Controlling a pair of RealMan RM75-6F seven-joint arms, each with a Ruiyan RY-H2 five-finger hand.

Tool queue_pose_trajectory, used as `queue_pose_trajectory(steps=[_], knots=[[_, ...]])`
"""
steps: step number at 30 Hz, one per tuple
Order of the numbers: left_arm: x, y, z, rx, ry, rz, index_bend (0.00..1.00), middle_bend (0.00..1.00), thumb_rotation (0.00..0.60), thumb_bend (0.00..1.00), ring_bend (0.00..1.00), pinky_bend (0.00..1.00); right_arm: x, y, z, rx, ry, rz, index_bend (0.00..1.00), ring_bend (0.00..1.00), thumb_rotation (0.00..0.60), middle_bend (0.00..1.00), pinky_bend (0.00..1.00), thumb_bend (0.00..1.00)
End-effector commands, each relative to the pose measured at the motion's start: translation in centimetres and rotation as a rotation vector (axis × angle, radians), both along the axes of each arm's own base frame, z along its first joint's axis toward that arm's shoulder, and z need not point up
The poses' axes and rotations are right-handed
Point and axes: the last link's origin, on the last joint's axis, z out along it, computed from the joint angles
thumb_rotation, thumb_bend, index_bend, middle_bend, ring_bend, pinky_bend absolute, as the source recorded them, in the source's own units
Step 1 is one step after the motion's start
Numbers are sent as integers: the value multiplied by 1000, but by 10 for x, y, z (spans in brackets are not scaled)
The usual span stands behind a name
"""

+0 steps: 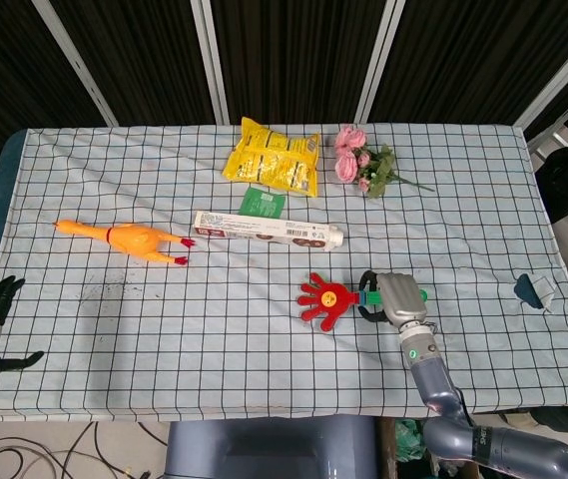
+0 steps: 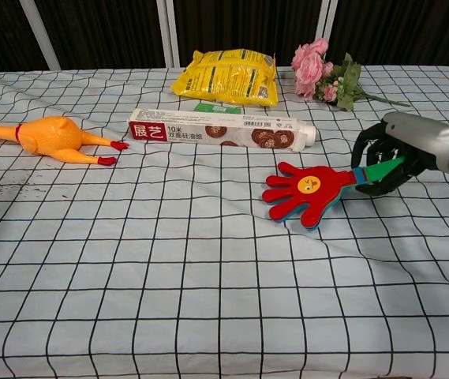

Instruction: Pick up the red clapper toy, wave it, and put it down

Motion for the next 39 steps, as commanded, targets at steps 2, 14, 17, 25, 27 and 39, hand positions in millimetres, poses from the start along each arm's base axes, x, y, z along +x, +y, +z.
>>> queue_pose_trajectory(steps=[2,14,17,25,27,39], knots=[[0,0,0,1,0,0,0,0,600,0,0,0,3,3,5,-9,-46,1,768,642,600,667,679,440],[0,-1,-1,0,3,4,0,0,600,0,0,0,15,8,17,-2,-378,-127,814,706,600,713,749,468],[1,-1,-2,-1,5,0,0,0,600,0,0,0,43,14,25,86,-659,-175,813,706,600,713,749,469],[1,-2,-2,2,8,-6,0,0,600,0,0,0,85,20,42,83,-1037,-126,813,706,600,713,751,468],[1,-2,-3,0,7,-8,0,0,600,0,0,0,84,21,39,74,-1069,-132,814,706,600,713,752,469],[1,-3,-3,-5,4,-9,0,0,600,0,0,0,11,19,5,57,-176,52,821,714,600,721,753,469]])
